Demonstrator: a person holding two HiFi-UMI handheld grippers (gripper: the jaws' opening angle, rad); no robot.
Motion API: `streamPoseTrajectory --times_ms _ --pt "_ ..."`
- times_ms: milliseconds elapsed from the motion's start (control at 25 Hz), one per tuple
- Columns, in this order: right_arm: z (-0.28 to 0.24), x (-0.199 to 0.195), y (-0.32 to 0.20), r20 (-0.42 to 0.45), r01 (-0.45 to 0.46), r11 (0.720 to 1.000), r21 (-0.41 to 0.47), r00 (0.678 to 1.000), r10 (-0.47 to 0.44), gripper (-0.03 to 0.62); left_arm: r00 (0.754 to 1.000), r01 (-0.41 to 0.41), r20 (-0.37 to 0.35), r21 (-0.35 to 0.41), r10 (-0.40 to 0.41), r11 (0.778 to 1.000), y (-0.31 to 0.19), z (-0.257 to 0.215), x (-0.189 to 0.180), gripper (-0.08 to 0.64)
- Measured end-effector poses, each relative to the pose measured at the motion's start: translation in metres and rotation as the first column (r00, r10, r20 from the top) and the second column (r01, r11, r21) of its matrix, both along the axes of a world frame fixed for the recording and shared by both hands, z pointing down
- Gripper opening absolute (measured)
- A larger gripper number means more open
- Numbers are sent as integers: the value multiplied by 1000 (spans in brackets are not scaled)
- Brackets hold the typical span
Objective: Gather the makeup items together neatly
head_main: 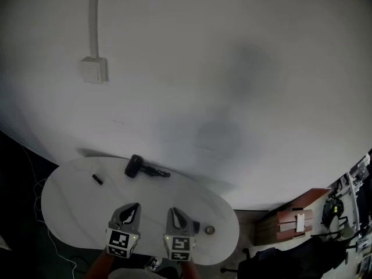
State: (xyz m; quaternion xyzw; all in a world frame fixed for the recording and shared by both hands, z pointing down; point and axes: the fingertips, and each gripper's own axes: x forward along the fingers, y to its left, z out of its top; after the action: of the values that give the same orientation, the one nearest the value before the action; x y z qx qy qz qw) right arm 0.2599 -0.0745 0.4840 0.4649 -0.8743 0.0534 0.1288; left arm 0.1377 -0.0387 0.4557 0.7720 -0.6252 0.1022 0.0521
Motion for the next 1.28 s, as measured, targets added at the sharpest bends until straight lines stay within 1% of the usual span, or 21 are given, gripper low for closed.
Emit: streamPoseTrajectory --times_ms 200,520,680,840,1040,1280 --pt "-6 -20 5 -4 39 999 14 999 -39 5 1000 26 -5 15 -26 1000 8 -6 -16 11" --pt "-8 -39 8 -16 72 997 27 997 -72 5 999 42 -3 15 -42 999 12 -3 -31 11" --pt "-9 -57 7 -10 101 995 27 995 -100 5 998 69 -1 18 -69 997 13 -4 -48 11" --pt "-10 -86 6 -17 154 988 20 988 -153 5 994 106 -10 6 -106 994 15 -5 -72 11" --pt "-8 -130 8 -32 238 971 10 971 -237 5 983 182 -18 2 -182 983 21 -4 -112 11" --pt "-3 -192 12 -45 340 940 -13 939 -340 5 960 276 -40 -35 -278 960 34 6 -168 11"
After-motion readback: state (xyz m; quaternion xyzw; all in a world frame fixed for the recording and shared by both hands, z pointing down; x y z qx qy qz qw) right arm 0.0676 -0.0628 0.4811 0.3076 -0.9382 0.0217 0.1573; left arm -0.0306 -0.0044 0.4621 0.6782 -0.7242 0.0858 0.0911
